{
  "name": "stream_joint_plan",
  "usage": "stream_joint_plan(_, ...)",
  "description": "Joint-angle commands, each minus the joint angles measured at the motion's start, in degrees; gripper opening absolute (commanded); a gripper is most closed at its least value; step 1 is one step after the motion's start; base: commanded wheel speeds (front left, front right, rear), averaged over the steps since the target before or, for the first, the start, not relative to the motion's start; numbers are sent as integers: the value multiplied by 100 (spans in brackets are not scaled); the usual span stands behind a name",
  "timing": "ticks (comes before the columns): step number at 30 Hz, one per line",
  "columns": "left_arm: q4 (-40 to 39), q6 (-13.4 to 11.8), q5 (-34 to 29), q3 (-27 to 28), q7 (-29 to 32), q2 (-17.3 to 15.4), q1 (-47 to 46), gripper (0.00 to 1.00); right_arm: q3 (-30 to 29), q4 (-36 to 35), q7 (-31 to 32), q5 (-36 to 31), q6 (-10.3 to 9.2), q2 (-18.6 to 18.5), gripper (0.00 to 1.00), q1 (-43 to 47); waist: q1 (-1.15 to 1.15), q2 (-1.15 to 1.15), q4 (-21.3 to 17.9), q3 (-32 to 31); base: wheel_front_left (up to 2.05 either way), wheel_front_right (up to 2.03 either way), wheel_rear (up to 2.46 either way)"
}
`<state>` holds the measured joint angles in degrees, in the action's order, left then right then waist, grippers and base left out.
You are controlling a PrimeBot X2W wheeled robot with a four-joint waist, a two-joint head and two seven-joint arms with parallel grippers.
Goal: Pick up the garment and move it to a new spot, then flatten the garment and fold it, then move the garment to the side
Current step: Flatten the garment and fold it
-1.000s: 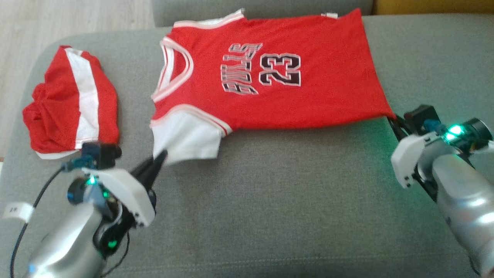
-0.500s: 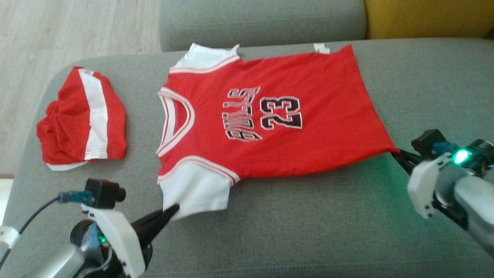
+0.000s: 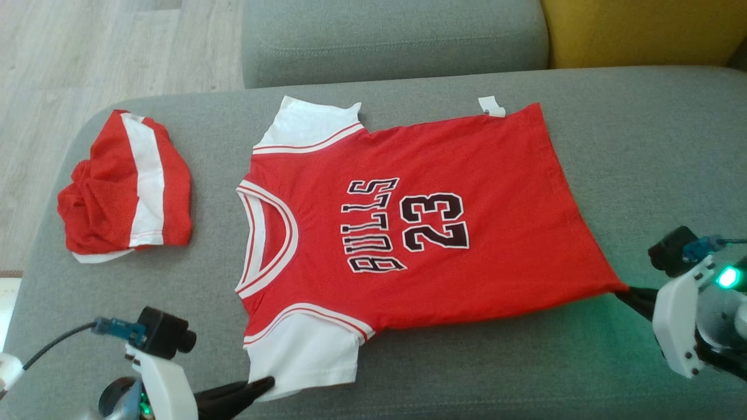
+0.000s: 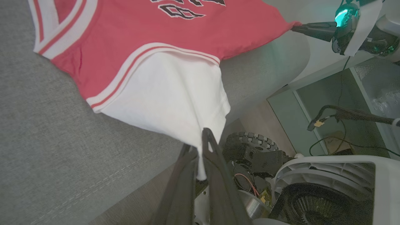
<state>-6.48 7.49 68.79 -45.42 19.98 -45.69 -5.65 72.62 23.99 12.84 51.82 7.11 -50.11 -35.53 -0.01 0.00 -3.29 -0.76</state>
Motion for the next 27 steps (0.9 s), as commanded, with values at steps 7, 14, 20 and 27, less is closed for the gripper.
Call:
stream_joint_plan(7, -296, -41, -113, 337, 44, -319, -461, 0, 4, -576, 255, 232, 37, -607, 0, -10, 1, 0, -20, 105, 0, 0, 0)
stream_joint_plan(14, -191, -48, -276, 515, -10, -212, -956, 0, -66, -494, 231, 255, 37, -470, 0, -431, 1, 0, -93, 229, 0, 0, 0)
stream_joint_plan(20, -44, -41, -287, 658, 13, -57, -1447, 0, -138, -310, 208, 434, 37, -282, 0, -679, 1, 0, -122, 404, 0, 0, 0)
stream_joint_plan(27, 471, -21, -455, 652, 91, 235, -2200, 0, -72, 11, 202, 367, 37, 9, 0, -1032, 1, 0, -165, 709, 0, 0, 0)
